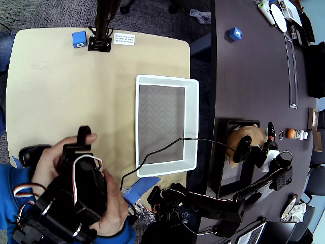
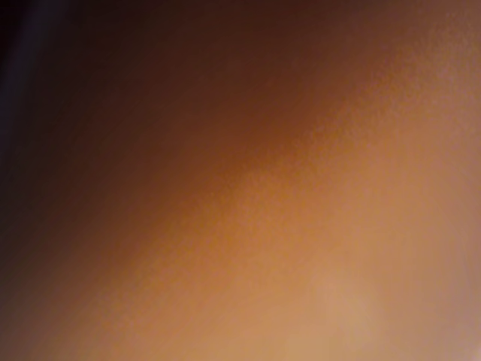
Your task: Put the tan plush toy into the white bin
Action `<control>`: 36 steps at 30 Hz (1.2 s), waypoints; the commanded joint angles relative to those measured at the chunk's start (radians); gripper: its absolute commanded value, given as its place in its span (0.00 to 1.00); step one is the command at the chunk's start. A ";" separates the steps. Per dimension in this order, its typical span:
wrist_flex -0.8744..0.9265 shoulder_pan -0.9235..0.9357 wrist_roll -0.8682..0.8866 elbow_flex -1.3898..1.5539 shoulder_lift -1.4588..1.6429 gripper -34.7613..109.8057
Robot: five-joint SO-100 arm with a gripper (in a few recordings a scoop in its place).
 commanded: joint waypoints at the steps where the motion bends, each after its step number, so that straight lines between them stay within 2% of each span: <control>1: -0.005 0.012 0.005 -0.028 0.021 0.67; 10: -0.005 0.012 0.003 -0.025 0.025 0.46; 16: -0.005 0.014 0.003 -0.025 0.025 0.37; 27: -0.005 0.025 0.003 -0.025 0.025 0.25; 36: -0.005 0.040 0.002 -0.046 0.034 0.24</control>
